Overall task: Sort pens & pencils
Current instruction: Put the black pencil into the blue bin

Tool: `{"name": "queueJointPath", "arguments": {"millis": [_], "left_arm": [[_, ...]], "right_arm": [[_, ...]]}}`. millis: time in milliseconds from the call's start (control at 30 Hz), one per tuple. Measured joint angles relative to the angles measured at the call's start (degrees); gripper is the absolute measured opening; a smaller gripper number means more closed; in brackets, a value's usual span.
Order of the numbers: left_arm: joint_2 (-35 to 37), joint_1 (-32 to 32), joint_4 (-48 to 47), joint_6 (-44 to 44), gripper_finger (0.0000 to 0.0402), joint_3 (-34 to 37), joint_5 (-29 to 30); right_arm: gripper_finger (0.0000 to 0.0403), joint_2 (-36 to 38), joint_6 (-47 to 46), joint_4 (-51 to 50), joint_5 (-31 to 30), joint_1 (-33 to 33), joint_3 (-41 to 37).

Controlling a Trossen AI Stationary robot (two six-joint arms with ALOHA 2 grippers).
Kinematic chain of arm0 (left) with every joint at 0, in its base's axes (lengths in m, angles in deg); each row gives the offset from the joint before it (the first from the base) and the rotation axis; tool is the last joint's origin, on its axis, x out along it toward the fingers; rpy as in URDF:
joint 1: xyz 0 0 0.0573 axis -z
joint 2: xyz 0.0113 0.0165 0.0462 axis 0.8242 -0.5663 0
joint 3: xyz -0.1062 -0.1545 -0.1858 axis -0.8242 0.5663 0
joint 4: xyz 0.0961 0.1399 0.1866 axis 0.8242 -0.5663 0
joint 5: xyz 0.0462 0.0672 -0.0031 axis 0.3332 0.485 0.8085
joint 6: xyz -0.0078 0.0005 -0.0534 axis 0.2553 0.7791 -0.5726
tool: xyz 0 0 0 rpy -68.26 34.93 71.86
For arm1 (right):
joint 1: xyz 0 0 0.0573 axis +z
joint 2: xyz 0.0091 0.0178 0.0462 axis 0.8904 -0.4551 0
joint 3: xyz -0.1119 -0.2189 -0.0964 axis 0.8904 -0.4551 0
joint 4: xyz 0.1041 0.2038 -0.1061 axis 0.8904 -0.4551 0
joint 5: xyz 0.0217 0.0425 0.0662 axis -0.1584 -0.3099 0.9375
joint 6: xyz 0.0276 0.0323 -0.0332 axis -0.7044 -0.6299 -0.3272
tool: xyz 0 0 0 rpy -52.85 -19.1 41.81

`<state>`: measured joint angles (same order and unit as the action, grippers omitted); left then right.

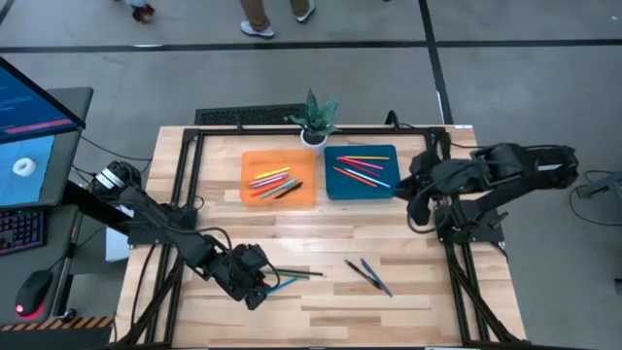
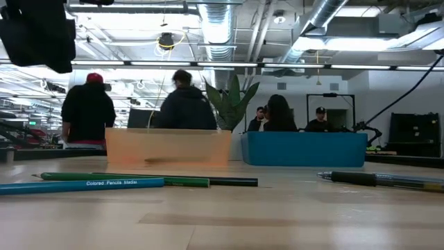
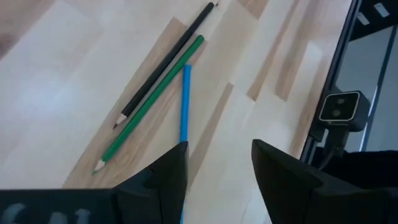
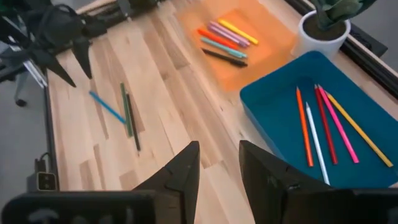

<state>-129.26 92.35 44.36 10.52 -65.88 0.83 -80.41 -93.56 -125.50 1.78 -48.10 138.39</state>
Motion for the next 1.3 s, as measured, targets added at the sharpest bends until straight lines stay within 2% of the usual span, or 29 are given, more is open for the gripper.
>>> {"name": "queueJointPath", "arguments": {"millis": [200, 467, 567, 700, 933, 1100, 1300], "left_arm": [[0.0, -0.2, -0.4, 0.6, 0.0167, 0.0, 0.0], [0.0, -0.3, -0.7, 1.0, 0.0167, -3.2, -2.0], [0.1, -0.1, -1.3, 2.5, 0.0167, -5.7, -5.2], [1.2, 0.4, -7.1, 3.4, 0.0167, -10.8, -7.0], [2.7, 1.2, -22.1, 3.5, 0.0167, -21.5, -1.6], [2.7, 1.4, -29.8, 3.7, 0.0167, -27.7, 0.8], [2.6, 1.5, -33.2, 3.6, 0.0167, -30.4, 1.6]], "right_arm": [[0.0133, -5.2, -1.4, 0.0, 0.0, 0.2, 0.0], [0.0132, -21.6, -0.8, 0.7, 0.3, 3.7, 0.0], [0.0131, -27.5, 3.4, 6.6, 0.4, 5.9, 0.0], [0.0131, -34.2, 9.7, 21.1, 3.8, 6.5, 0.0], [0.0131, -45.5, 18.3, 40.1, 8.2, 4.9, 0.0], [0.0131, -51.9, 20.6, 42.6, 11.2, 4.8, 0.0], [0.0131, -57.0, 22.1, 43.8, 13.7, 5.0, 0.0]]}}
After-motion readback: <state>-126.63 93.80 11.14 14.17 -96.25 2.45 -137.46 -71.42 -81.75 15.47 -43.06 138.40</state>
